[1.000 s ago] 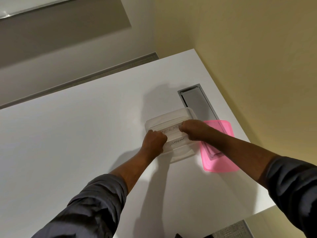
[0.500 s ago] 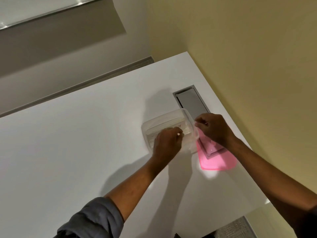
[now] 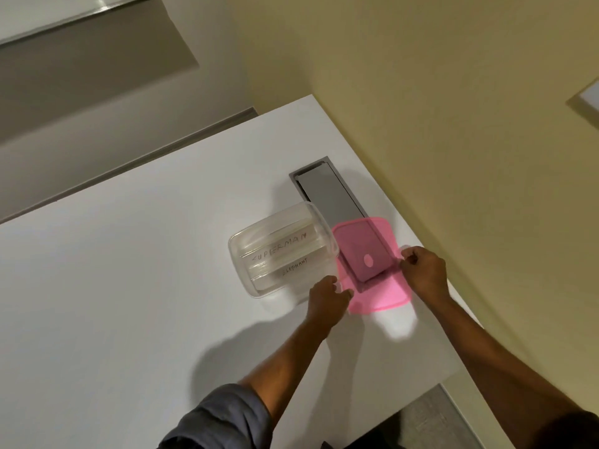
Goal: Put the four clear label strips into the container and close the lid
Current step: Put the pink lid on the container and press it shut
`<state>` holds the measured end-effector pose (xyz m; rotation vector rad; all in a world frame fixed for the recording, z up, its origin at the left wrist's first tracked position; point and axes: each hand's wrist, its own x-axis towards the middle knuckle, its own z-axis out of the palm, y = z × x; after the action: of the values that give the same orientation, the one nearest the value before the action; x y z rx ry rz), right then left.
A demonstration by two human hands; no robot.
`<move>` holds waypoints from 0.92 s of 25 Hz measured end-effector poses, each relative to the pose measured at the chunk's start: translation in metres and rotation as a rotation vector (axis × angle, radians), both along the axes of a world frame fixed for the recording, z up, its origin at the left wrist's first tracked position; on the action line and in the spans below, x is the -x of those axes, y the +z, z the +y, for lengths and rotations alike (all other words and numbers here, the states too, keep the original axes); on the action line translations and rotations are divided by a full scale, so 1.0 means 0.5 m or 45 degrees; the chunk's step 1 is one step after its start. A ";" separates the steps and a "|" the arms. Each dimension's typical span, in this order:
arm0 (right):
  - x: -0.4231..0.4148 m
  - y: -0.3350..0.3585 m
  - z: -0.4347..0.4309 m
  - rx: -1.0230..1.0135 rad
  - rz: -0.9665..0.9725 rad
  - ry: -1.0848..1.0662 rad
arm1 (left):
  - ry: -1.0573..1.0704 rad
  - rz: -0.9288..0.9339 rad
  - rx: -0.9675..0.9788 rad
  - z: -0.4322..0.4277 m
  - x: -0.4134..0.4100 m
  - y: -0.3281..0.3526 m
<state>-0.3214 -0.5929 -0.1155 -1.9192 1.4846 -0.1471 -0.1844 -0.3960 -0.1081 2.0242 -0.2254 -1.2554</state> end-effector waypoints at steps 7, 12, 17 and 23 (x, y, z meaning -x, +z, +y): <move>0.022 -0.040 0.012 -0.033 0.118 -0.001 | 0.066 0.125 -0.043 -0.028 0.015 0.001; 0.040 -0.028 -0.002 -0.053 0.030 -0.052 | 0.071 0.143 -0.041 -0.036 0.021 0.012; 0.053 0.032 -0.004 -0.142 -0.279 -0.274 | 0.069 0.204 0.031 -0.048 0.020 0.034; 0.036 0.168 0.022 -0.248 -0.805 -0.276 | 0.094 0.586 0.223 -0.066 0.001 0.090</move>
<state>-0.3394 -0.5818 -0.0313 -1.3717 1.2076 -0.6222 -0.1850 -0.4287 -0.0631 1.5342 -0.0374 -1.5546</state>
